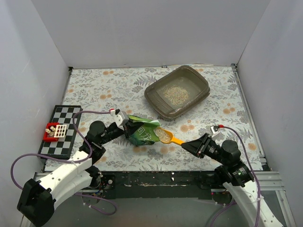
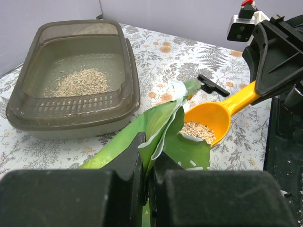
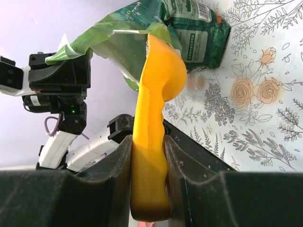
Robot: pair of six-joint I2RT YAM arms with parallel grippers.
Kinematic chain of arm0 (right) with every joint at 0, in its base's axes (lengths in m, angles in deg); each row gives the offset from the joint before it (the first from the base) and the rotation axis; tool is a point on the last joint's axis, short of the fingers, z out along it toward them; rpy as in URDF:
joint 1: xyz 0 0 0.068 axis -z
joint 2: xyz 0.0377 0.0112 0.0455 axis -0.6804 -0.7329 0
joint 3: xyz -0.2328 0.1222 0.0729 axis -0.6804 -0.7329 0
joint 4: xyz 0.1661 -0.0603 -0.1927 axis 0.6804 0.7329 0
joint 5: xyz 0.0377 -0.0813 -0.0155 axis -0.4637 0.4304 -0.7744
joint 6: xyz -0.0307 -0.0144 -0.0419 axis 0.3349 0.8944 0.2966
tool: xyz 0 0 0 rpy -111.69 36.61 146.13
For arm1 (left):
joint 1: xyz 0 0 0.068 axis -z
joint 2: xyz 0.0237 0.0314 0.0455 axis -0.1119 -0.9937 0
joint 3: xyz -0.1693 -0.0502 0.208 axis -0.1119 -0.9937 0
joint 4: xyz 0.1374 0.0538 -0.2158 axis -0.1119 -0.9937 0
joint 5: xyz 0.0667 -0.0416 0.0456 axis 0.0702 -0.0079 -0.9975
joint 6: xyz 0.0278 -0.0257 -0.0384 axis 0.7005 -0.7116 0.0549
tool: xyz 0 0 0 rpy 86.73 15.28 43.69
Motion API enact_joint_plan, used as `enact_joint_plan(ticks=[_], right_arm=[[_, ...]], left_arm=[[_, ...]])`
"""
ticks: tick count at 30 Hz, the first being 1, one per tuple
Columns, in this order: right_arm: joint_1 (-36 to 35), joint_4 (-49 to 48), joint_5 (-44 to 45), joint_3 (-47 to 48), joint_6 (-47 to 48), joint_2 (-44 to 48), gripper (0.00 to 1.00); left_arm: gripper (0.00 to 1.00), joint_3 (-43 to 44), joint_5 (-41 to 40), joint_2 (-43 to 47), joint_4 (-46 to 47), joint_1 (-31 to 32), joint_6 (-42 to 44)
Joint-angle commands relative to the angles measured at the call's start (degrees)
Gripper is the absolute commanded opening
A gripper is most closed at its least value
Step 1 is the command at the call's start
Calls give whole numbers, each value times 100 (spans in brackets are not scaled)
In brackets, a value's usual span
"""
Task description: Fill the litter box with clean litter
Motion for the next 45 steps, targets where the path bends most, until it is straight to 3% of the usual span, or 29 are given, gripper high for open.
enact_joint_plan(ticks=[1, 23, 32, 45], right_arm=[[20, 869, 167, 372, 4, 834, 1], [20, 552, -422, 1796, -67, 228, 1], [20, 474, -334, 1893, -251, 324, 1], [20, -1625, 605, 1647, -558, -168, 1]], left_arm=[[0, -41, -209, 262, 143, 38, -54], [0, -67, -965, 1193, -77, 29, -2], [0, -76, -1448, 1563, -147, -6, 42], [0, -103, -1958, 1695, -297, -23, 139]])
